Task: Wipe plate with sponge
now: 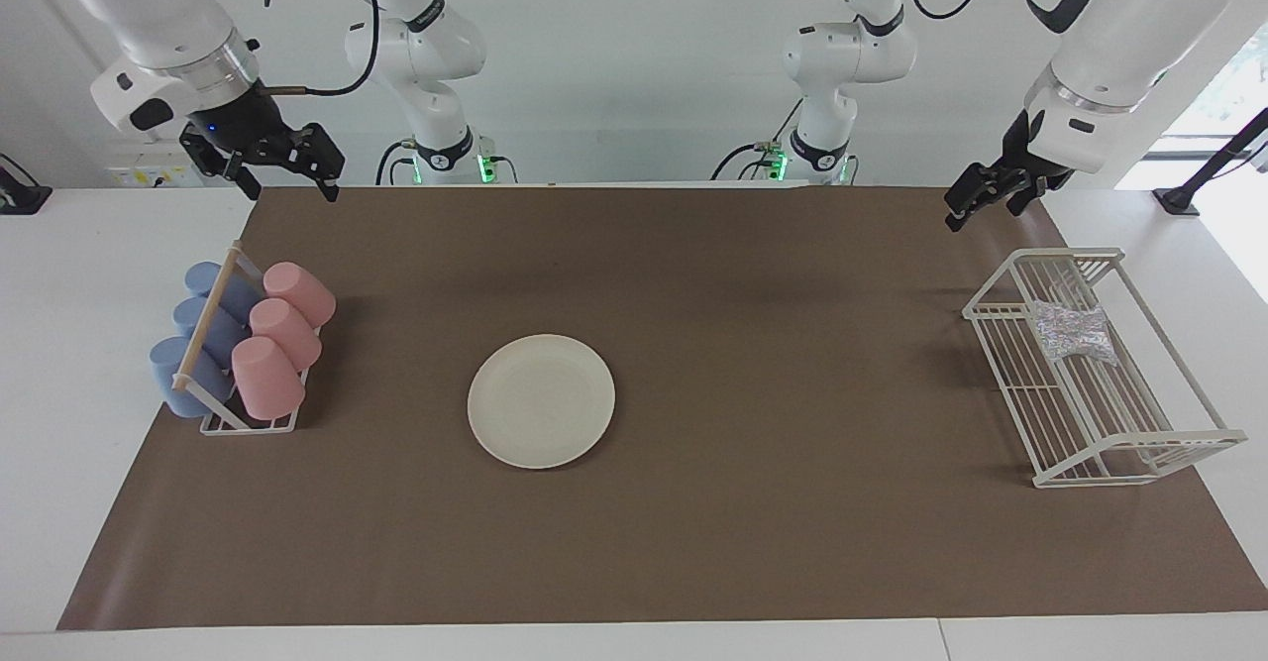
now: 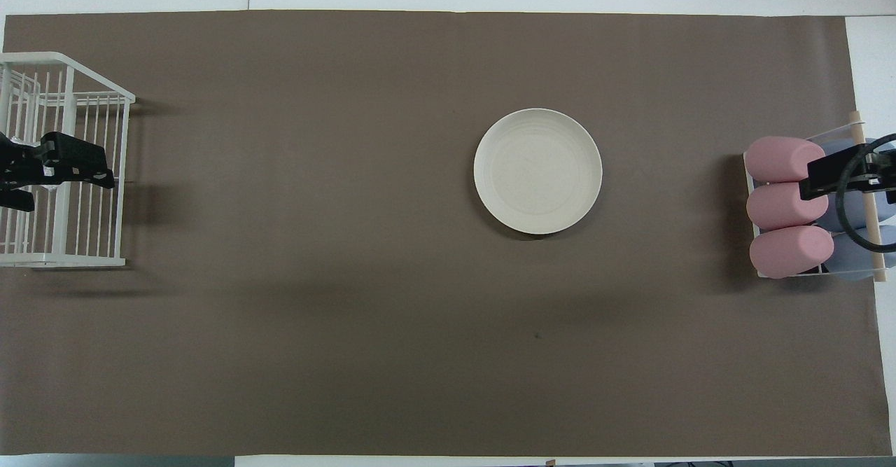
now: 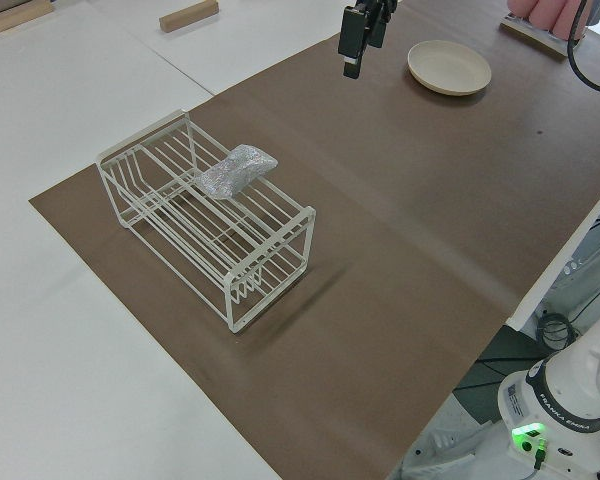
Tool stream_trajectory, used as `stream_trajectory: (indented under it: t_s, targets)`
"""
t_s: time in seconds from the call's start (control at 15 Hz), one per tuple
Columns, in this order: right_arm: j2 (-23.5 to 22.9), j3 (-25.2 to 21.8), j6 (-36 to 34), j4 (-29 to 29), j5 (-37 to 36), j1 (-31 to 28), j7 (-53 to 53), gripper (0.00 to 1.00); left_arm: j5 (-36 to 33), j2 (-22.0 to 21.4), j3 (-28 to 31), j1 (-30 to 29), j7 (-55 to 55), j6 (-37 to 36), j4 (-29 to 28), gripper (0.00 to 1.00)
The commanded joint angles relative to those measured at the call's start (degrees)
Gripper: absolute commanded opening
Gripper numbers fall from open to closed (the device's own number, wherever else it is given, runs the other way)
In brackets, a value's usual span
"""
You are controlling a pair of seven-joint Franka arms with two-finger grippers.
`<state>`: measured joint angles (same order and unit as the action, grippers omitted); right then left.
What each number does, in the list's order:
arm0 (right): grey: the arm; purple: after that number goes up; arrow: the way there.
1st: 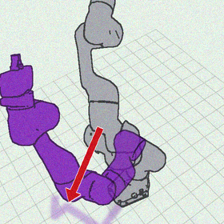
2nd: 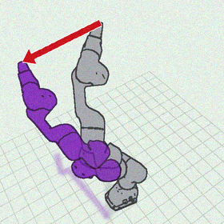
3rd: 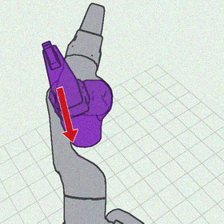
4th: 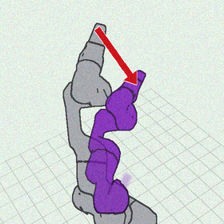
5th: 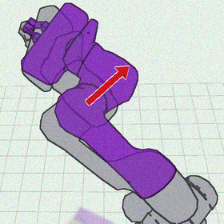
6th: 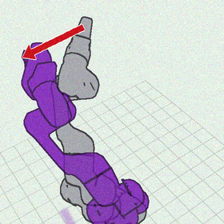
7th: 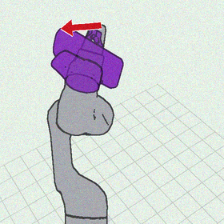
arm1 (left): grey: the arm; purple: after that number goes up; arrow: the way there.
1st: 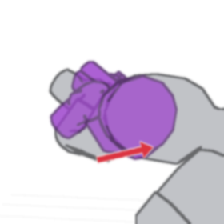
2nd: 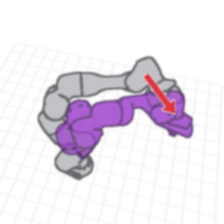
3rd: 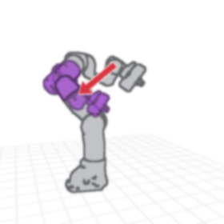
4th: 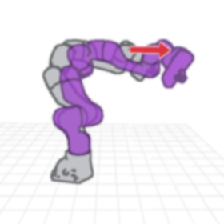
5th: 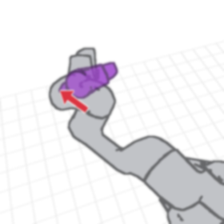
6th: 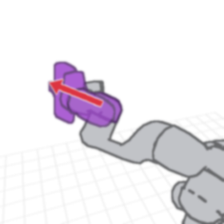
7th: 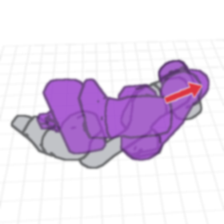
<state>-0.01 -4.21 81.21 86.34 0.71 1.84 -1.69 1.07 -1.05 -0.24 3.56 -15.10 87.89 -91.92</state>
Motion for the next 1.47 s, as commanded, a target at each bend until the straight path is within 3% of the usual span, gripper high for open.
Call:
stream_trajectory:
  t_s: [0.0,0.53,0.8,1.2,1.4]
  targets:
    - [0.7,0.1,-0.3,0.5,-1.4,0.3,-0.1,1.00,0.7,-0.4,0.4,0.1,-0.5,-0.9,0.4,1.00]
    - [0.8,0.2,-0.2,0.5,-1.4,0.3,-0.1,1.00,0.7,-1.1,0.3,0.0,-0.6,-1.1,-0.3,1.00]
    - [0.7,0.2,-0.3,0.5,-1.3,0.3,-0.2,1.00,-0.8,-3.3,0.4,0.0,-3.1,2.6,-5.3,1.00]
    - [0.8,0.2,-0.4,0.6,-1.2,0.3,-3.1,1.00,-15.4,1.5,0.2,0.1,-6.8,8.4,-9.1,1.00]
    - [0.8,1.0,-0.8,0.6,-0.6,0.3,-7.2,1.00,-24.5,7.4,0.1,1.0,-12.1,11.2,-9.4,1.00]
